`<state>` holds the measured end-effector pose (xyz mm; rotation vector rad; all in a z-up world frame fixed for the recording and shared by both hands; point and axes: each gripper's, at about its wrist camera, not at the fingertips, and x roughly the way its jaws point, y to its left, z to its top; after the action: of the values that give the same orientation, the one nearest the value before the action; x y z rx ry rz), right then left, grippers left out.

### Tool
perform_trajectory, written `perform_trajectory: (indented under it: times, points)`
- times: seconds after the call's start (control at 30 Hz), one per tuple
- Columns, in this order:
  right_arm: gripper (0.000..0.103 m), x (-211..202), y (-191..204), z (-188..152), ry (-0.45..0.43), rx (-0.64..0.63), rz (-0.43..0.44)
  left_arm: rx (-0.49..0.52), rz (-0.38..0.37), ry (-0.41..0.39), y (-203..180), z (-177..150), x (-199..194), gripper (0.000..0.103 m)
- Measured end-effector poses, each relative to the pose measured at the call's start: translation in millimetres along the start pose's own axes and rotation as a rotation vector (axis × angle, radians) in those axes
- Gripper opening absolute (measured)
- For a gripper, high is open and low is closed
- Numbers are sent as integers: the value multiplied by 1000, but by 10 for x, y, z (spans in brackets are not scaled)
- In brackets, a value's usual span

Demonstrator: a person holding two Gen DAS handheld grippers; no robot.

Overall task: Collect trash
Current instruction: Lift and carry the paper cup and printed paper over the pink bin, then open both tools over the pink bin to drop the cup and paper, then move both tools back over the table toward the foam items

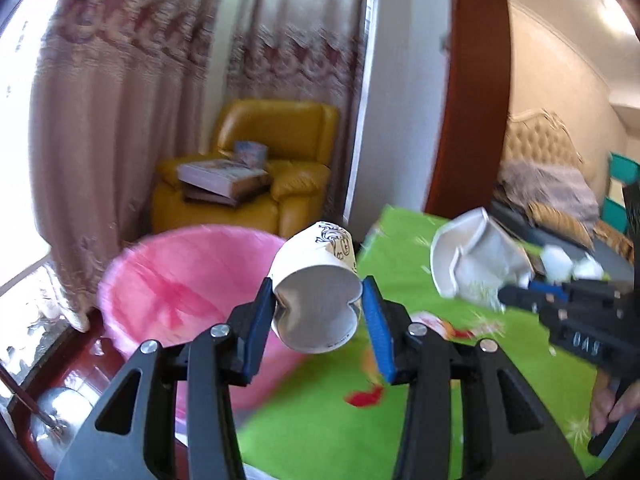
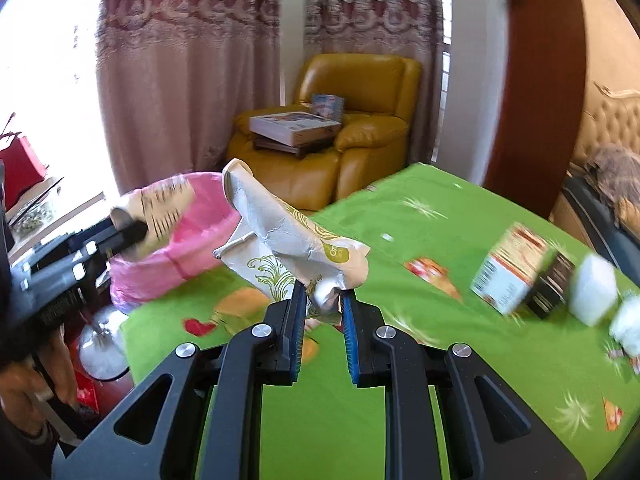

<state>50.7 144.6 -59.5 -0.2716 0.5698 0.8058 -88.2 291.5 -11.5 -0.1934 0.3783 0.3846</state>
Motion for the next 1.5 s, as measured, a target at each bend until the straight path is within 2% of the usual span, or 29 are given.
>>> perform_trajectory:
  times: [0.1,0.33,0.4,0.43,0.47,0.5,0.53,0.67,0.73,0.87,1.07,1.23,1.33,1.5]
  points:
    - [19,167,302,205,-8,-63,40,-15,72,-12,321,147,41,43]
    - [19,619,874,463,-4,-158,109,-88,115,43,968,271,355,44]
    - [22,727,951,513,-6,-180,108,-91,149,47,1093,288,402,57]
    - [32,768,963,530,-5,-183,108,-98,168,39,1150,298,401,70]
    - [41,785,949,541,-7,-180,111,-106,178,28,1194,311,396,74]
    - [60,772,909,555,-22,-164,114,-117,187,21,1230,317,375,74]
    - [63,729,854,550,-44,-147,112,-122,191,20,1252,323,360,76]
    - [63,521,592,499,-60,-100,91,-116,208,-6,1201,313,248,92]
    - [63,371,442,436,-72,-85,66,-100,186,-9,1044,295,196,98]
    - [68,56,81,263,-85,-57,-4,-58,117,-7,623,266,186,98]
    - [72,-449,-659,-120,-90,5,-172,78,-13,18,-417,249,414,98]
    - [74,-832,-1299,-485,-79,96,-297,111,-109,7,-1227,189,625,98]
    - [76,-1071,-1702,-718,-63,158,-381,122,-197,106,-1684,139,838,98]
    - [76,-1567,-2327,-1116,-50,251,-533,166,-271,162,-2284,17,1035,98]
